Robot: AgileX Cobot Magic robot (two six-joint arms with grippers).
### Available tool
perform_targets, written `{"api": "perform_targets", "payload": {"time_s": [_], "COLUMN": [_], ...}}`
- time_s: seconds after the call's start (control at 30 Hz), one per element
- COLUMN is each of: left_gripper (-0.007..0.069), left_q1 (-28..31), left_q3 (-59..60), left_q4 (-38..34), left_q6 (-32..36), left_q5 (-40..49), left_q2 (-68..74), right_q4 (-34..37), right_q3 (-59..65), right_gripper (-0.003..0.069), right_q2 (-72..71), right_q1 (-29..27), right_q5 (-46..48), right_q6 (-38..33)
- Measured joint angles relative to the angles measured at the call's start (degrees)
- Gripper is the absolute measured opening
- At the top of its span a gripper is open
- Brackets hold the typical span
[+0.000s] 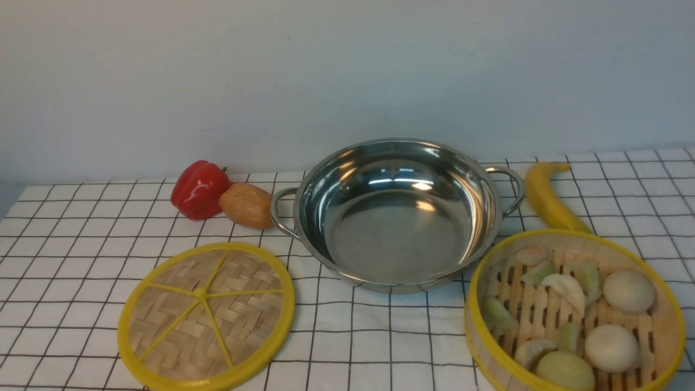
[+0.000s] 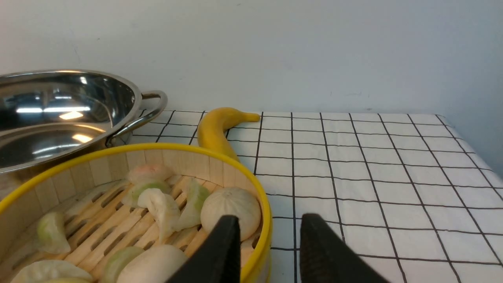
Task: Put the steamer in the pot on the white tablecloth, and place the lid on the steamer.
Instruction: 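Reach for and grasp the rim of the bamboo steamer holding the buns with the right gripper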
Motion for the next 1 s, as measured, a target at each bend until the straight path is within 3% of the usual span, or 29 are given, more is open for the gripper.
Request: {"api": "perform_targets", "payload": {"time_s": [0.2, 0.4, 0.5, 0.6, 0.63, 0.67, 0.77, 1.0], "left_gripper": [0.0243, 0.0243, 0.0243, 0.0243, 0.0243, 0.0243, 0.0243, 0.0243], "left_q1": [0.0, 0.0, 0.0, 0.0, 0.0, 0.0, 0.0, 0.0], "left_q3": [0.0, 0.0, 0.0, 0.0, 0.0, 0.0, 0.0, 0.0], "left_q4": [-13.03, -24.82, -30.0, -34.68, -34.8, -35.33, -35.53, -42.14], "left_q6": [-1.91, -1.96, -2.15, -2.15, -2.15, -1.91, -1.17, -1.55], "left_q5": [-0.07, -0.11, -0.11, -0.73, -0.81, -1.47, -1.97, -5.51], "left_q2": [0.0, 0.0, 0.0, 0.0, 0.0, 0.0, 0.0, 0.0], "right_q4": [-3.87, -2.76, 3.65, 18.32, 18.32, 25.76, 34.41, 45.13], "right_q3": [0.0, 0.0, 0.0, 0.0, 0.0, 0.0, 0.0, 0.0], "right_gripper": [0.0242, 0.0243, 0.0243, 0.0243, 0.0243, 0.0243, 0.0243, 0.0243], "right_q2": [0.0, 0.0, 0.0, 0.0, 0.0, 0.0, 0.0, 0.0], "right_q1": [0.0, 0.0, 0.0, 0.0, 0.0, 0.0, 0.0, 0.0], "right_q5": [0.0, 0.0, 0.0, 0.0, 0.0, -0.05, -0.05, -0.17], "right_q6": [-0.05, -0.05, 0.75, 3.53, 3.71, 4.75, 5.45, 5.79]}}
